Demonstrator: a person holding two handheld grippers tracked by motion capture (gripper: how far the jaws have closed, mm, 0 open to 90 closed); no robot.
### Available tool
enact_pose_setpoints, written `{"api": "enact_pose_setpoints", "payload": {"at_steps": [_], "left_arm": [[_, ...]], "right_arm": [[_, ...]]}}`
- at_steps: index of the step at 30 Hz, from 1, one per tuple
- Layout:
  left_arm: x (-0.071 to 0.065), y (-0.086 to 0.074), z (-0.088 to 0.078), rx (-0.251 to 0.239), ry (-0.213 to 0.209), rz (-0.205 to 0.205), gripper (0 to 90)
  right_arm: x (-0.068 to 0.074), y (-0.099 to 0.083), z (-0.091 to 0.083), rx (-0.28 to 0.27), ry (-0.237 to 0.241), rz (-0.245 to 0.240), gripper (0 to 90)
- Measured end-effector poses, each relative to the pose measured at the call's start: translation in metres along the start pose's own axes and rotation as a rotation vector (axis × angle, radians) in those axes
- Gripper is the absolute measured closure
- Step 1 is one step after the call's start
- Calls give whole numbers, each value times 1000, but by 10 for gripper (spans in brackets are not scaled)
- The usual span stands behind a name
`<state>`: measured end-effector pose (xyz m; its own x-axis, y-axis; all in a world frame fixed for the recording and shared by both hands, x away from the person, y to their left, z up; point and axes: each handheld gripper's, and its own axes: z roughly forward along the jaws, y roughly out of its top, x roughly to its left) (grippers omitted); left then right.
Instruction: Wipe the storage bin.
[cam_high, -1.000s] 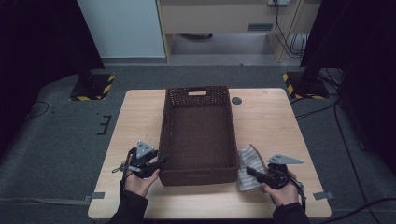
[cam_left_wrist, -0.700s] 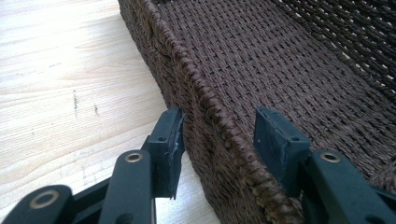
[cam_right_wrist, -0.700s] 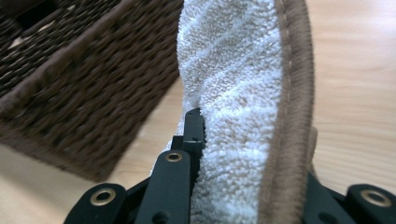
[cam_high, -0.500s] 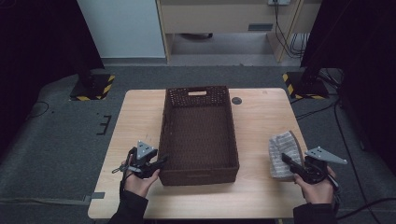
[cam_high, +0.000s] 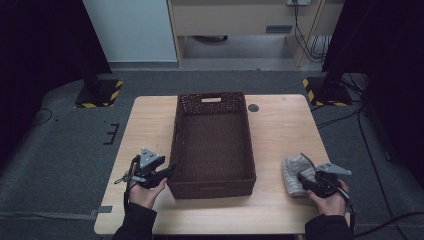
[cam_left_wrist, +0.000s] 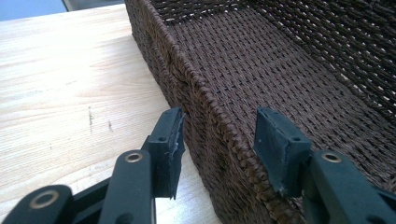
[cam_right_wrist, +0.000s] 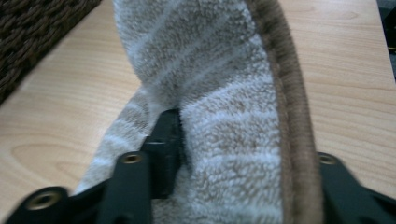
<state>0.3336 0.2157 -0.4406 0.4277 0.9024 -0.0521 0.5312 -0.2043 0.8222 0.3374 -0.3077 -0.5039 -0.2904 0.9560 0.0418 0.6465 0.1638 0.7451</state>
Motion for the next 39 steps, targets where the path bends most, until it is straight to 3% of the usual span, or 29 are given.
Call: {"api": "enact_pose_setpoints", "payload": {"at_steps": [4, 11, 16, 21, 24, 29, 31, 34, 39], "left_arm": [[0, -1, 2, 4, -7, 1, 512], [-5, -3, 8, 37, -24, 11, 530], [-10, -4, 8, 52, -33, 19, 588], [-17, -6, 8, 67, -25, 35, 596], [-25, -8, 7, 74, -22, 43, 589], [-36, -7, 7, 95, -8, 69, 556], [-36, -6, 6, 102, -15, 72, 545], [-29, -2, 4, 99, -41, 46, 539], [-14, 10, 0, 50, -33, 44, 489]], "right_arm": [[0, 5, -4, -41, -14, 4, 398], [3, 23, -30, -199, -17, 20, 352], [18, 37, -46, -287, 46, 12, 390], [55, 51, -43, -290, 172, -38, 413], [73, 57, -37, -276, 226, -71, 418], [98, 58, -21, -239, 304, -82, 438], [107, 58, -15, -224, 321, -90, 463], [114, 60, -5, -194, 316, -98, 510], [120, 62, 4, -182, 344, -104, 622]]}}
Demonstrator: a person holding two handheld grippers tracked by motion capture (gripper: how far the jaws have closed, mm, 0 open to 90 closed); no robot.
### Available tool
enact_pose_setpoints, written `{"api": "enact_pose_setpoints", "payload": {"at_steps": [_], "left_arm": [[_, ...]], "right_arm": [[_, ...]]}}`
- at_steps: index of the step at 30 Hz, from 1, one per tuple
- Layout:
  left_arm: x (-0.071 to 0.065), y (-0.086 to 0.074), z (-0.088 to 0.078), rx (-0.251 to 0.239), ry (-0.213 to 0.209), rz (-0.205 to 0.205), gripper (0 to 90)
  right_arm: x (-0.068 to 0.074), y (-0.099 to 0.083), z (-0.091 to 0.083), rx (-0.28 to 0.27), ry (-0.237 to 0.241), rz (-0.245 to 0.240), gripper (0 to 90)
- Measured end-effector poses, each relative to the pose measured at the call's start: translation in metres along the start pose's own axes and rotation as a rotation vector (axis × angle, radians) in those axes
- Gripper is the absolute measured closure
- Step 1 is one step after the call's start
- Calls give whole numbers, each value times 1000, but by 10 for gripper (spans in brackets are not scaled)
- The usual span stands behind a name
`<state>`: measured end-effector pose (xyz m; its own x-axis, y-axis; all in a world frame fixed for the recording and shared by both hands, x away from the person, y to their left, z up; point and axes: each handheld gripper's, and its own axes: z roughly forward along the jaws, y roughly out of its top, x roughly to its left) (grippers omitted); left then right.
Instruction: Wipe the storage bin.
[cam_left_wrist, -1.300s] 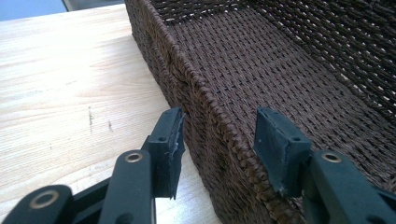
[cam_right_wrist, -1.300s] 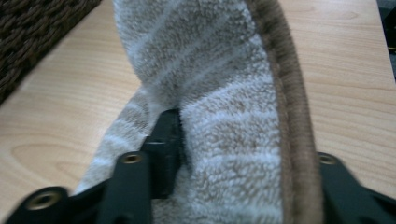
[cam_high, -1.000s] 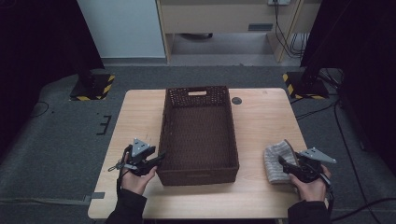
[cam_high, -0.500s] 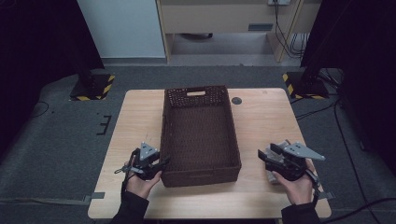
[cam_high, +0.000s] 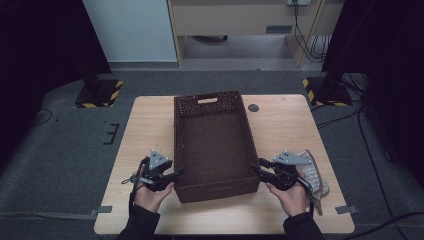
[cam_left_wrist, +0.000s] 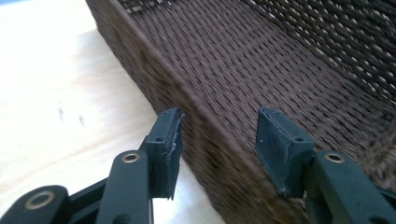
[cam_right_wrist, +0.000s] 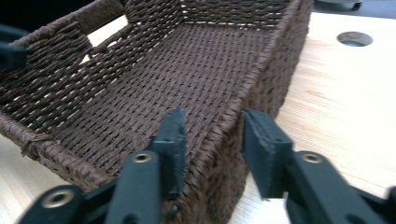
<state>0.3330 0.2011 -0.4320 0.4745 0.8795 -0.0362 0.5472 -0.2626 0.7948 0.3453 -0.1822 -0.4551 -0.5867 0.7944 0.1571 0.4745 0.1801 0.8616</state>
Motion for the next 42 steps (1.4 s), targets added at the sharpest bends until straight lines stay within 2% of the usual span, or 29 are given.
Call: {"api": "enact_pose_setpoints", "payload": {"at_steps": [1, 2, 7, 11, 13, 15, 17, 19, 21, 24, 27, 29, 31, 34, 37, 39, 42], "left_arm": [[4, 3, -1, 1, -1, 8, 482], [7, 6, 0, 5, -16, -7, 468], [21, 20, 7, 5, -47, -18, 460], [25, 28, 16, 7, -41, -23, 457], [24, 29, 22, 13, -46, -23, 457], [20, 27, 28, 20, -48, -10, 464], [12, 26, 32, 32, -56, 10, 507], [5, 26, 32, 40, -20, 59, 504], [2, 27, 31, 51, -9, 75, 498], [6, 29, 30, 52, -47, 53, 488], [15, 34, 27, 33, -34, 28, 449], [19, 36, 29, 27, -54, -1, 399], [19, 34, 35, 23, -71, -4, 395], [14, 31, 41, 16, -83, 0, 390], [8, 31, 40, 20, -72, 33, 383], [7, 29, 38, 11, -77, 34, 382], [9, 30, 34, 9, -83, 34, 375]], "right_arm": [[0, 1, 1, -1, -5, 2, 631], [-1, 1, 1, 1, -16, -3, 640], [-9, 6, 6, 8, -51, -11, 678], [-18, 12, 9, 29, -104, -26, 699], [-20, 14, 7, 36, -132, -25, 651], [-21, 16, 2, 14, -129, -24, 651], [-20, 18, -4, 31, -131, -25, 661], [-20, 20, -7, 48, -129, -21, 692], [-19, 20, -4, 53, -114, -16, 766], [-21, 23, 1, 72, -122, -15, 777], [-30, 26, 3, 75, -129, 0, 792], [-35, 27, 5, 67, -151, 2, 796], [-40, 29, 8, 59, -185, 10, 779], [-38, 30, 8, 58, -247, -7, 681], [-32, 30, 1, 68, -252, 8, 584], [-28, 29, -2, 62, -250, 12, 562], [-25, 25, 0, 99, -245, 26, 589]]}}
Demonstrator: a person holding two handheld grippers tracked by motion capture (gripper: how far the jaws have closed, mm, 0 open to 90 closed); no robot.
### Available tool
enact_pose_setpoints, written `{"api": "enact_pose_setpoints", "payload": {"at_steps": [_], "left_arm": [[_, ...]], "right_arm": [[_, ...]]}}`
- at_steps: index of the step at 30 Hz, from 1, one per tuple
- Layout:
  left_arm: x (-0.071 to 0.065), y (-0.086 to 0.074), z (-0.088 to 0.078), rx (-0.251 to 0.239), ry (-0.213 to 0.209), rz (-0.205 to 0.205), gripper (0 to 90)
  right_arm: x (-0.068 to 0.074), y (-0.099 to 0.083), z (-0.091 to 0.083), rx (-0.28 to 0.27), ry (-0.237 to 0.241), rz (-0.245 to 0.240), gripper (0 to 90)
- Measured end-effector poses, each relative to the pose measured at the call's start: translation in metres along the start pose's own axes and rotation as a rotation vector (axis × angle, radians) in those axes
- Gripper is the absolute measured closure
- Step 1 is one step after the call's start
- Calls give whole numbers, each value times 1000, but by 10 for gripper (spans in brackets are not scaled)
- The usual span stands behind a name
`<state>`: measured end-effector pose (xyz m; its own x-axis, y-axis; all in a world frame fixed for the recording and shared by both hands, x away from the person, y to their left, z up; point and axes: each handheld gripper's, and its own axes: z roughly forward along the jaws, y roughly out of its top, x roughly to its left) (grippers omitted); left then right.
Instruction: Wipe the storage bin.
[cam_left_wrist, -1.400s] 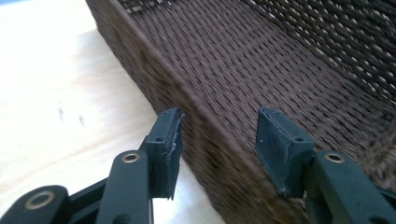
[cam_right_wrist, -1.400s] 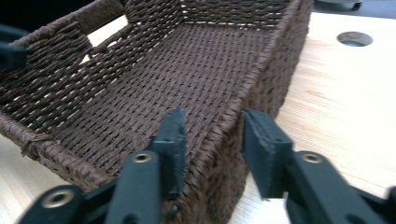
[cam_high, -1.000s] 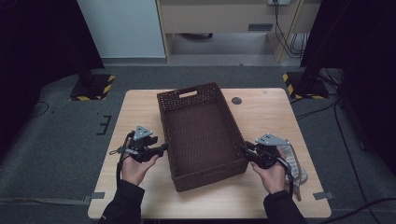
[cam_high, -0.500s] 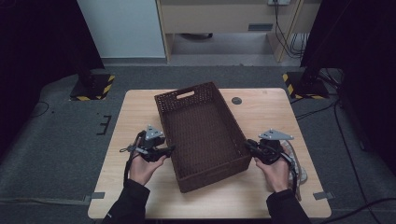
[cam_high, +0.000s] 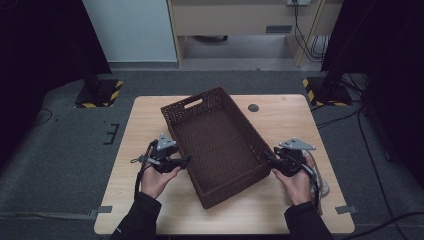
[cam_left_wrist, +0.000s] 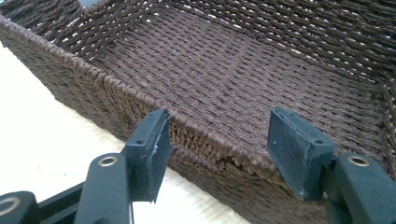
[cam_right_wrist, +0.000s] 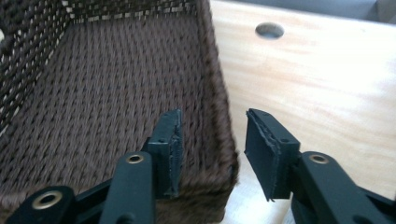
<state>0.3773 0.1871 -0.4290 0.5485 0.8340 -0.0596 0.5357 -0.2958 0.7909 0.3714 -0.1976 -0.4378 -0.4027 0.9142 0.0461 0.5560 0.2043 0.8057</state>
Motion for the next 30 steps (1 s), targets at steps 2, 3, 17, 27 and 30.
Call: {"api": "enact_pose_setpoints", "payload": {"at_steps": [2, 3, 17, 27, 30], "left_arm": [[2, 2, -4, -12, 7, 7, 378], [3, 3, -7, -12, 10, 16, 375], [29, 4, -20, -54, 42, -46, 363], [57, 7, -25, -64, 76, -74, 359], [63, 10, -22, -69, 99, -88, 354]], "right_arm": [[-1, -2, 4, -8, 17, 15, 623], [-1, -1, 5, -5, 19, 12, 640], [-28, 4, 24, -9, -49, 13, 618], [-31, 7, 17, -16, -9, 29, 678], [-34, 9, 20, -22, -37, 6, 672]]}}
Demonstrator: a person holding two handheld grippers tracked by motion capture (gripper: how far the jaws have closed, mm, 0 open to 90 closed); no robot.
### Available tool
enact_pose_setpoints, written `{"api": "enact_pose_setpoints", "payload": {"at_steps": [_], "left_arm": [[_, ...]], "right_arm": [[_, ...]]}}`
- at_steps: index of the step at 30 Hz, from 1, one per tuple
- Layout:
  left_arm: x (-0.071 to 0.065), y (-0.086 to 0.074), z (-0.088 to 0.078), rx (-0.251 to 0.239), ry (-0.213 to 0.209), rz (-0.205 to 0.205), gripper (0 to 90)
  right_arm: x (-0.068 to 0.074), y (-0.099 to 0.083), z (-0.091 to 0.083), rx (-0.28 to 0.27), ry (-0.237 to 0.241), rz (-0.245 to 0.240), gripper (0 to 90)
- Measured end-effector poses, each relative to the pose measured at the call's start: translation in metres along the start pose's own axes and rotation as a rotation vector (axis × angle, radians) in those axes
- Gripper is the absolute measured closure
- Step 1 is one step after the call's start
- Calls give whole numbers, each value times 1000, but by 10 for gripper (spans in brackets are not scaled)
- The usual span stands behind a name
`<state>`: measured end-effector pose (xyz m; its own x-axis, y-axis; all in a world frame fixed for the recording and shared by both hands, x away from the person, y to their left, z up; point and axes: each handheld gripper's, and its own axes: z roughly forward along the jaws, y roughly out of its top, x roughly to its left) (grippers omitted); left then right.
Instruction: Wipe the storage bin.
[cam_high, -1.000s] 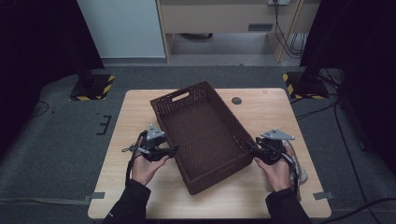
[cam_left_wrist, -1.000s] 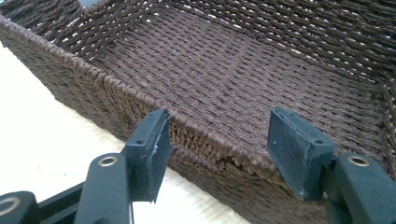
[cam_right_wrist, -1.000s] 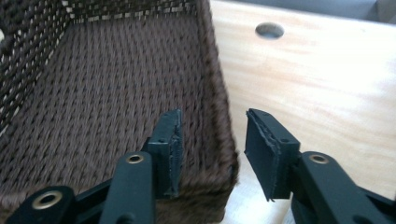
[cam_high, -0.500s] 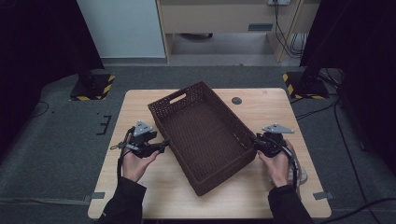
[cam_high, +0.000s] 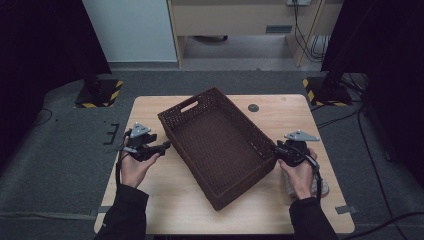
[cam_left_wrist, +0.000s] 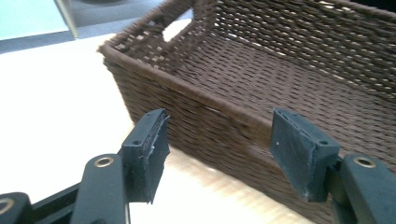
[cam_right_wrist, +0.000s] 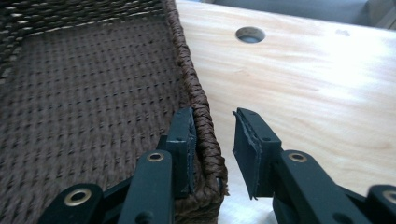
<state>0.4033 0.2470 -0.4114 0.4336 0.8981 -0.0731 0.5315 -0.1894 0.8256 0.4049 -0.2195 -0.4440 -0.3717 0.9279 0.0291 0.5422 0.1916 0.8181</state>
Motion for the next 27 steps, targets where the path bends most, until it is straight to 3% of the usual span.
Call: {"api": "enact_pose_setpoints", "payload": {"at_steps": [5, 9, 13, 19, 27], "left_arm": [[-1, 6, 15, 16, 5, 15, 344], [-5, 7, 26, 31, 13, 25, 343], [-10, 4, 31, 55, 13, 34, 342], [-4, 1, 25, 34, 16, 21, 345], [8, 0, 16, 7, 25, -8, 335]], "right_arm": [[-3, 0, 0, -21, -43, 10, 587], [2, 6, -23, -83, -16, 20, 518], [16, 2, -39, -74, 34, 36, 497], [25, -7, -32, -6, 0, 64, 495], [24, -6, -25, -17, -47, 53, 499]]}}
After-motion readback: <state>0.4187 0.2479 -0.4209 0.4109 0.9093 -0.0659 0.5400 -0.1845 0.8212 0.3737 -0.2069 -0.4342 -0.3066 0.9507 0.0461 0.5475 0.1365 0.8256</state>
